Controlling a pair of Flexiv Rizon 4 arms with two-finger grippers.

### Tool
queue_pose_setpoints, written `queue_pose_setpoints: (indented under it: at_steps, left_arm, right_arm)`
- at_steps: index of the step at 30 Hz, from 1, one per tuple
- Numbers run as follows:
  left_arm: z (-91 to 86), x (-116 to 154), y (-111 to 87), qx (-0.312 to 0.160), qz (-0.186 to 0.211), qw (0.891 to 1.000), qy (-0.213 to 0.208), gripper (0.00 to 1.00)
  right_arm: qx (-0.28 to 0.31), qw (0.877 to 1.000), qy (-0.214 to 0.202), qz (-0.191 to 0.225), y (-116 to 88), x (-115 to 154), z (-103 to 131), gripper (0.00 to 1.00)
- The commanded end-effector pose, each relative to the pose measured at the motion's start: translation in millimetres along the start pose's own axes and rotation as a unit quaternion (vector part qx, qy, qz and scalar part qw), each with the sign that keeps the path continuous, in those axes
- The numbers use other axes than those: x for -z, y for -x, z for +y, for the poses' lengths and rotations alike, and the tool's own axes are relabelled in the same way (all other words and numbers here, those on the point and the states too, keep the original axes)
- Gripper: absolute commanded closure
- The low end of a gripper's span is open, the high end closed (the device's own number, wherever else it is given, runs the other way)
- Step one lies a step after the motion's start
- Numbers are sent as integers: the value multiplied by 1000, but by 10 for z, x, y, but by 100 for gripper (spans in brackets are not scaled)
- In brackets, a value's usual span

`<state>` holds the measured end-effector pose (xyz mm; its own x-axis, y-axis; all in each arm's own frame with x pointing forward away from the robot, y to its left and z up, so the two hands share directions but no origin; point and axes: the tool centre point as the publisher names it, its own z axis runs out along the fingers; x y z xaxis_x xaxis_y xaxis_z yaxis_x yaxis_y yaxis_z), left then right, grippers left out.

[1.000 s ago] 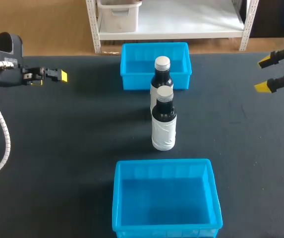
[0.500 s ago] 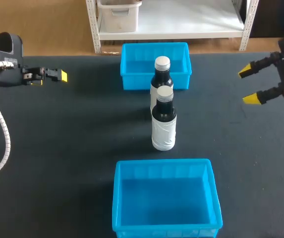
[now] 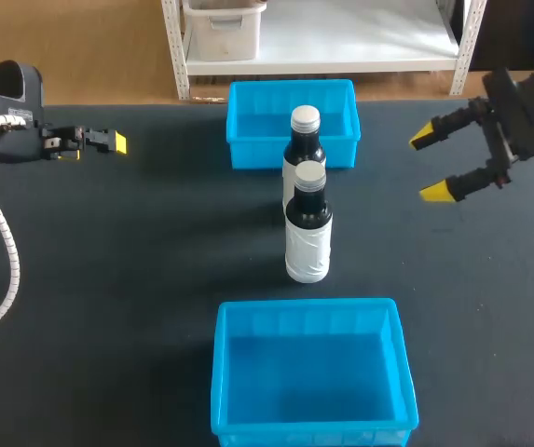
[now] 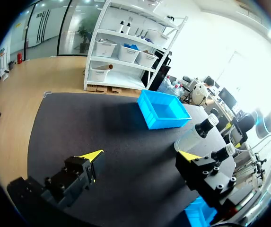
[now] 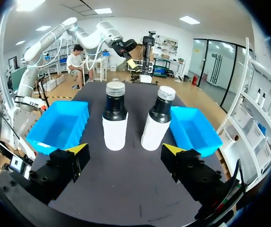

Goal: Pick up the bottle, and place it in the far bin if it is heavy, or in the near bin if it is light.

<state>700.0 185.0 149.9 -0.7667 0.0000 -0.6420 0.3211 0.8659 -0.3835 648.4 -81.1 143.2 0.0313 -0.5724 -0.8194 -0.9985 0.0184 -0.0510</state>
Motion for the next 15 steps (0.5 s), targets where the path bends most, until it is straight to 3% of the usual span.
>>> queue_pose_setpoints:
  at_steps: [1, 15]
  left_arm:
    - [0, 0, 0, 0, 0, 1000, 0, 0]
    - [0, 0, 0, 0, 0, 1000, 0, 0]
  right_arm:
    - [3, 1000, 9, -2, 55, -185, -14, 0]
    - [12, 1000, 27, -11, 270, -597, 47, 0]
